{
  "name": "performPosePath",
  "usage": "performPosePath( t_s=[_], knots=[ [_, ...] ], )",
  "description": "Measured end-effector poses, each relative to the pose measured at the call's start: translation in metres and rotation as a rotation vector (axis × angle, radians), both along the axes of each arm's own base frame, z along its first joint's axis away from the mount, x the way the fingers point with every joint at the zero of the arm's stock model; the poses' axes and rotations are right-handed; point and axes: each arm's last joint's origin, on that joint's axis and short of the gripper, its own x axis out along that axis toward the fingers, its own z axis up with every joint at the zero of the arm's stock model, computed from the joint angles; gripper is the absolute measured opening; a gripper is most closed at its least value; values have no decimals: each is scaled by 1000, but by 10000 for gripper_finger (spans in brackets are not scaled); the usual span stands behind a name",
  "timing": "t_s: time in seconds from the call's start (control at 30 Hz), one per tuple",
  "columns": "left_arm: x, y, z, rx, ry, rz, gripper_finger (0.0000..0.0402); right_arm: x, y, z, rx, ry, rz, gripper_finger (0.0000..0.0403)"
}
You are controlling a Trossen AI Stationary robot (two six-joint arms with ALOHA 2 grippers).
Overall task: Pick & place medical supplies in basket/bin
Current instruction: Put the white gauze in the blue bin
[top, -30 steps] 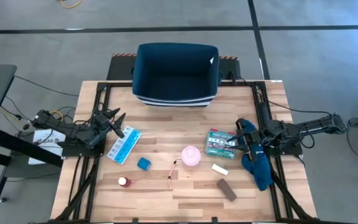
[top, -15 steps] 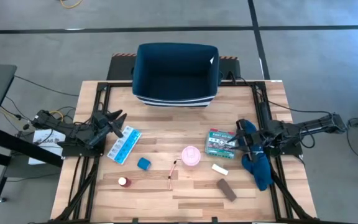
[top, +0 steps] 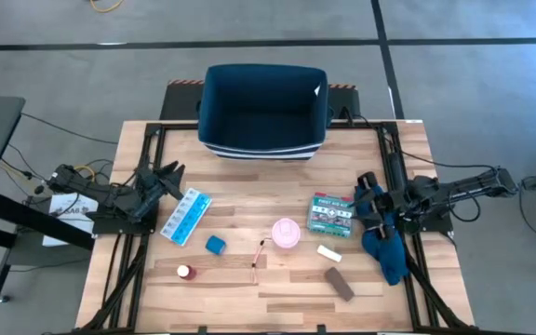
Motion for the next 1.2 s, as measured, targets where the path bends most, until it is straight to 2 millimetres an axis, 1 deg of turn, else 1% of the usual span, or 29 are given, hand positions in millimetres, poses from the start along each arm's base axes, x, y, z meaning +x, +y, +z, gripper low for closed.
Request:
performPosePath(
  t_s=[0.1, 0.17, 0.23, 0.3, 0.4, 0.47, 0.53, 0.67, 0.77, 0.83, 1.0, 1.2],
  knots=[
    [-2, 1, 0, -14, -28, 88, 169, -1, 0, 9, 57, 4, 17, 121],
    [-3, 2, 1, -23, -46, 119, 169, 1, 0, 15, 39, 50, 16, 121],
    [-3, 2, 1, -28, -57, 140, 169, 3, 0, 28, 17, 106, 2, 121],
    [-4, 2, 1, -32, -67, 157, 169, 5, 0, 43, 15, 191, -38, 126],
    [-5, 3, 4, -47, -101, 189, 169, 13, 0, 63, 0, 377, -71, 144],
    [-5, 3, 5, -53, -113, 211, 169, 21, 2, 69, 8, 515, -75, 162],
    [-6, 3, 5, -53, -114, 217, 169, 30, 5, 72, 49, 636, -71, 183],
    [-5, 3, 5, -53, -114, 212, 169, 48, 15, 60, 154, 888, -50, 219],
    [-5, 3, 5, -57, -119, 189, 169, 59, 25, 44, 243, 1065, -61, 230],
    [-4, 3, 5, -61, -125, 175, 169, 64, 33, 32, 258, 1169, -56, 231],
    [-4, 2, 4, -77, -151, 167, 169, 77, 51, 6, 265, 1338, -103, 219],
    [-4, 2, 4, -78, -152, 167, 169, 89, 67, -33, 168, 1516, -153, 208]
  ],
)
